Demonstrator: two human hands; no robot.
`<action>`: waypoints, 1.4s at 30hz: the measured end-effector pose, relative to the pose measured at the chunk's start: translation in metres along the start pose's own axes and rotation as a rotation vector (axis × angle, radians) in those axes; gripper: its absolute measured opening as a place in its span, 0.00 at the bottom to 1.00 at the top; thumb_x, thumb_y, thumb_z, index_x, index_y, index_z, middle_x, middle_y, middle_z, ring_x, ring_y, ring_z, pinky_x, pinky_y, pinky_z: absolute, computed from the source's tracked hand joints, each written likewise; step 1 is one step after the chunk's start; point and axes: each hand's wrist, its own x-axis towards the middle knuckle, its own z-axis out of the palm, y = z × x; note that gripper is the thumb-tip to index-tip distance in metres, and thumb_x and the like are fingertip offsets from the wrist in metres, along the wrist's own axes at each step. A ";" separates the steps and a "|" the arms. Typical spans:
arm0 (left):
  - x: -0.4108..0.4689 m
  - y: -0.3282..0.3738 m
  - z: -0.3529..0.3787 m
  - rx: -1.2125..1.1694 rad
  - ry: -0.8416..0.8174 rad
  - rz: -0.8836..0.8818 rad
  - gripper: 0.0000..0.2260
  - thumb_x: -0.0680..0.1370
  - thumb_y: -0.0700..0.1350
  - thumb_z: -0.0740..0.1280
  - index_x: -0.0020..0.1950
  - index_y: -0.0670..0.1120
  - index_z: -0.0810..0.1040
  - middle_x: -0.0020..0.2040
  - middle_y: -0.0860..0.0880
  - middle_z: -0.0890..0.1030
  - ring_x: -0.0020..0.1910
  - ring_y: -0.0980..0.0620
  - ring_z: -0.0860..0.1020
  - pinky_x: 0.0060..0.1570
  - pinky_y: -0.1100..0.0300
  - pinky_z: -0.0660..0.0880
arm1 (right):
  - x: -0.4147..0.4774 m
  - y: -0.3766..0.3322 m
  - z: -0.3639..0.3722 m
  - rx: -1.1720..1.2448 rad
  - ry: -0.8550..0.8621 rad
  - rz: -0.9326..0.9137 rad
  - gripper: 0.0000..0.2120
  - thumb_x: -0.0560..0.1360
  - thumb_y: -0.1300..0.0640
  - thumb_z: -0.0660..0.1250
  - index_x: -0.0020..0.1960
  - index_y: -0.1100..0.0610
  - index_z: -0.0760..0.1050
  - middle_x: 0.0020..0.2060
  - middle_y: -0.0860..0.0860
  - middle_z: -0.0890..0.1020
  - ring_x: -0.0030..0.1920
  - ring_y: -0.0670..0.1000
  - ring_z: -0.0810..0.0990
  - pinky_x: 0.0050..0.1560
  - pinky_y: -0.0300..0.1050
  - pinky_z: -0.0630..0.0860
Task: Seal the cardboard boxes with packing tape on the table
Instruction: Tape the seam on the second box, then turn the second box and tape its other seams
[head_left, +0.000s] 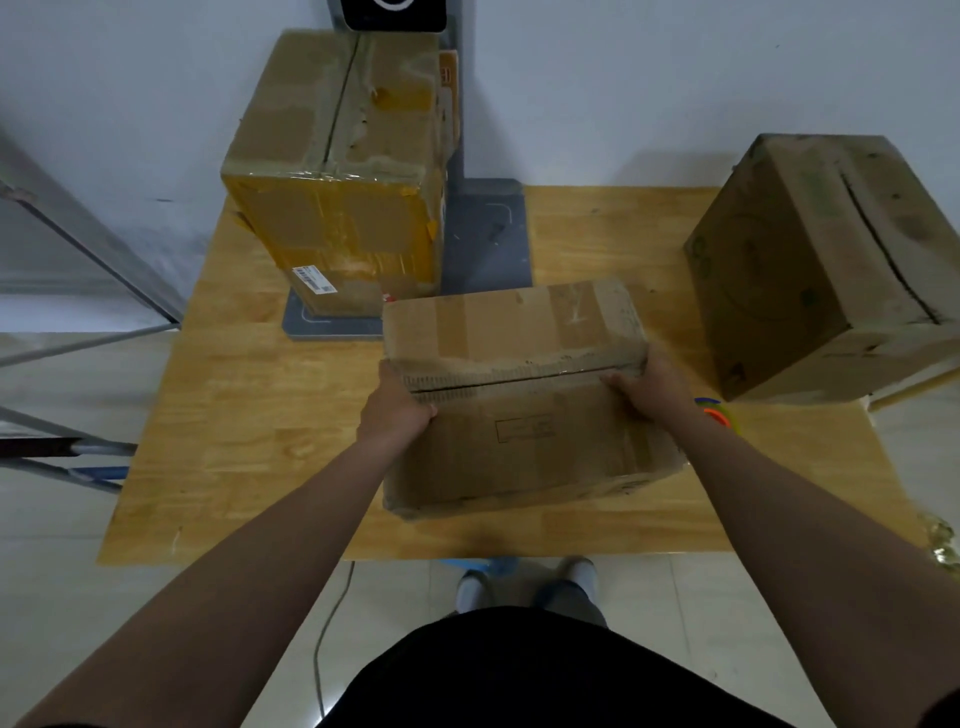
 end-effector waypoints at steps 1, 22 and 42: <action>-0.001 0.002 0.001 0.040 0.000 0.001 0.37 0.77 0.45 0.74 0.79 0.50 0.55 0.67 0.43 0.76 0.65 0.38 0.76 0.58 0.46 0.76 | 0.006 0.002 -0.003 0.051 -0.021 0.027 0.35 0.73 0.47 0.76 0.72 0.60 0.67 0.66 0.59 0.76 0.67 0.62 0.74 0.63 0.51 0.71; -0.185 0.104 0.161 0.485 -0.369 0.304 0.37 0.75 0.68 0.68 0.81 0.57 0.62 0.85 0.50 0.44 0.82 0.44 0.38 0.67 0.17 0.42 | -0.058 0.099 -0.048 -0.044 -0.336 -0.352 0.30 0.77 0.52 0.72 0.77 0.48 0.67 0.74 0.47 0.70 0.74 0.47 0.68 0.68 0.39 0.67; -0.262 -0.008 0.131 0.577 -0.228 0.257 0.41 0.78 0.32 0.66 0.76 0.73 0.62 0.83 0.61 0.42 0.82 0.46 0.36 0.72 0.25 0.43 | -0.123 0.126 -0.059 -0.339 -0.321 -0.357 0.37 0.70 0.42 0.68 0.77 0.41 0.62 0.70 0.62 0.66 0.72 0.64 0.65 0.70 0.56 0.67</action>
